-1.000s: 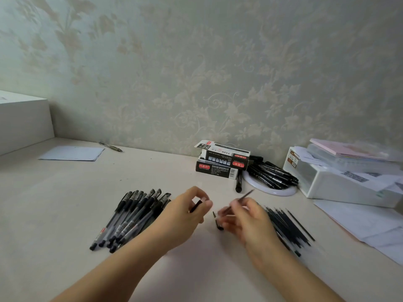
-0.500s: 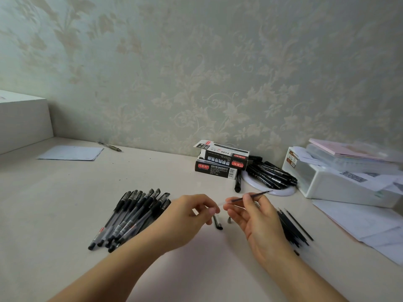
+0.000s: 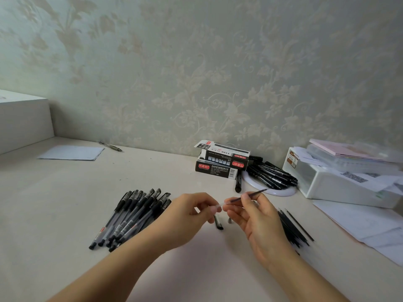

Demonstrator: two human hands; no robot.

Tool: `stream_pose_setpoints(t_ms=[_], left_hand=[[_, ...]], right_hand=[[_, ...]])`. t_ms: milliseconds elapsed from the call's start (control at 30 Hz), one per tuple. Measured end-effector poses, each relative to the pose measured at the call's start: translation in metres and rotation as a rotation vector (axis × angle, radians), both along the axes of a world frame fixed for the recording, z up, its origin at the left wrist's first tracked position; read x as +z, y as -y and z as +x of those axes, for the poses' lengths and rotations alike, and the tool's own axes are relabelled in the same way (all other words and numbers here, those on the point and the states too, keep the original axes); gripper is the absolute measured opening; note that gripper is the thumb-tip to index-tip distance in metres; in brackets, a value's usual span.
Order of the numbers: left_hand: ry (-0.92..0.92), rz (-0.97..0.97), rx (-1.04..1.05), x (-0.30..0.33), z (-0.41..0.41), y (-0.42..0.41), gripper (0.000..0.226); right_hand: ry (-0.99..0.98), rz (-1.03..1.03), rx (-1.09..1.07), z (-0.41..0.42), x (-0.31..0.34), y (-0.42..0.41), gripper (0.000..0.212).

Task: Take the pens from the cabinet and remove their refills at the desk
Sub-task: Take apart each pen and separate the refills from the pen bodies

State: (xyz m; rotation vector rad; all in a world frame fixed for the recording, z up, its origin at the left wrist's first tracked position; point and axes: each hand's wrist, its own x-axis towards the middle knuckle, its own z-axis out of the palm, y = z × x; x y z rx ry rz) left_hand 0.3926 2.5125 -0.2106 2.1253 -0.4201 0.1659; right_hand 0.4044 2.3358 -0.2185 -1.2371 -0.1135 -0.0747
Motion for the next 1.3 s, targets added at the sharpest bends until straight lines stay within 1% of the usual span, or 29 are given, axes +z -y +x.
stream_pose_setpoints(t_ms=[33, 67, 167, 200, 300, 433, 500, 633, 667, 700, 800, 867, 900, 967, 1100, 1200, 1300], left_hand=[[-0.003, 0.001, -0.007, 0.000, 0.000, 0.000, 0.013], [-0.007, 0.002, -0.010, -0.001, -0.001, 0.001, 0.013], [-0.004, 0.000, -0.001, -0.001, -0.001, 0.002, 0.013], [-0.004, -0.008, 0.006, -0.001, -0.001, 0.001, 0.014], [-0.009, -0.042, 0.029, 0.001, 0.000, 0.000, 0.013], [-0.015, -0.050, 0.045, 0.002, -0.001, 0.000, 0.013], [-0.015, -0.041, 0.044, 0.001, -0.001, -0.001, 0.013], [-0.005, -0.011, 0.053, -0.002, 0.000, -0.002, 0.011], [0.007, 0.010, 0.060, -0.002, 0.000, -0.002, 0.011], [0.031, 0.051, 0.071, -0.003, 0.001, -0.002, 0.010], [0.141, 0.234, 0.101, -0.005, 0.002, -0.004, 0.010], [0.168, 0.276, 0.098, -0.006, 0.002, -0.005, 0.011], [0.175, 0.278, 0.092, -0.007, 0.002, -0.005, 0.011], [0.191, 0.276, 0.076, -0.006, 0.002, -0.005, 0.011], [0.206, 0.262, 0.035, -0.005, 0.001, -0.003, 0.011], [0.209, 0.267, 0.024, -0.005, 0.001, -0.003, 0.011], [0.190, 0.222, 0.039, -0.007, 0.001, -0.003, 0.008]], right_hand=[[0.014, -0.052, 0.004, 0.000, 0.000, -0.001, 0.013], [0.040, -0.155, 0.000, -0.001, 0.000, -0.001, 0.011], [0.165, -0.590, 0.007, -0.004, 0.001, -0.002, 0.007], [0.201, -0.686, 0.008, -0.005, 0.001, -0.002, 0.009], [0.270, -0.833, -0.075, -0.004, 0.000, 0.003, 0.013], [0.311, -1.065, -0.217, 0.002, -0.004, 0.011, 0.014], [0.322, -1.154, -0.216, 0.005, -0.008, 0.013, 0.015], [0.342, -1.264, -0.168, 0.008, -0.013, 0.013, 0.005], [0.342, -1.253, -0.175, 0.008, -0.014, 0.013, 0.007], [0.327, -1.195, -0.191, 0.009, -0.015, 0.013, 0.009], [0.217, -0.815, -0.185, 0.009, -0.011, 0.013, 0.010], [0.178, -0.601, -0.130, 0.008, -0.008, 0.011, 0.007], [0.174, -0.544, -0.104, 0.007, -0.007, 0.010, 0.006], [0.174, -0.500, -0.047, 0.005, -0.006, 0.007, 0.005], [0.183, -0.507, 0.067, 0.002, -0.009, 0.000, 0.007], [0.205, -0.511, 0.085, 0.002, -0.010, -0.001, 0.011], [0.202, -0.512, 0.089, 0.002, -0.009, 0.001, 0.016]])
